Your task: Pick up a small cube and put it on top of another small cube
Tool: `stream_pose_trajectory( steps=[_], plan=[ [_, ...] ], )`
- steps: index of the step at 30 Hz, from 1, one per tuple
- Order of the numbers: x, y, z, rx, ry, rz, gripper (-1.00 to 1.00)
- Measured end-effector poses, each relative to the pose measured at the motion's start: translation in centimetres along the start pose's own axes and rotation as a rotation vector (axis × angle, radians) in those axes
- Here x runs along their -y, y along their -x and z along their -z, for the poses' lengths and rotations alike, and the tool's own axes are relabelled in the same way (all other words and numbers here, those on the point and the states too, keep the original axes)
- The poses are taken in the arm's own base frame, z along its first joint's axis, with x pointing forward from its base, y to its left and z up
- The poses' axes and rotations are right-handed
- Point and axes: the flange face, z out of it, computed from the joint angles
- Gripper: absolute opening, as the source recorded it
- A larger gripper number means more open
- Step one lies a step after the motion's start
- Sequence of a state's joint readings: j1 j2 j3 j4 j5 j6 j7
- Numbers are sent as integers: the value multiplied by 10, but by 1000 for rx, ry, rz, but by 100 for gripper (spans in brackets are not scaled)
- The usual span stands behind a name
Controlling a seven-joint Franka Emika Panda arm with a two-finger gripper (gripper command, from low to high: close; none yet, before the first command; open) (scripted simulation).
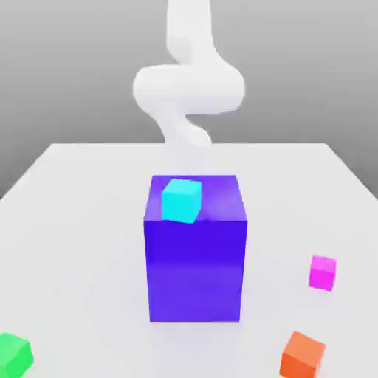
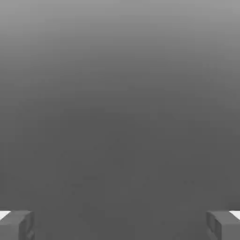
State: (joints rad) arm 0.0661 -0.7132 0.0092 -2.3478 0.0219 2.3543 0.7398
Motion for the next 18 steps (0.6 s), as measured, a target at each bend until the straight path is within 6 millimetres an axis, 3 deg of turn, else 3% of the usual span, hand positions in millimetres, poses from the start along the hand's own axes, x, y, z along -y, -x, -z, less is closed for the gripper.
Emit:
stream_pose_trajectory(
  steps=[4,9,14,18],
  plan=[
    [22,62,-97,168,23,185,0],
    [29,165,-188,351,53,419,0],
    [9,282,-251,518,89,667,0],
    [-27,380,-279,643,117,888,0]
  ],
)
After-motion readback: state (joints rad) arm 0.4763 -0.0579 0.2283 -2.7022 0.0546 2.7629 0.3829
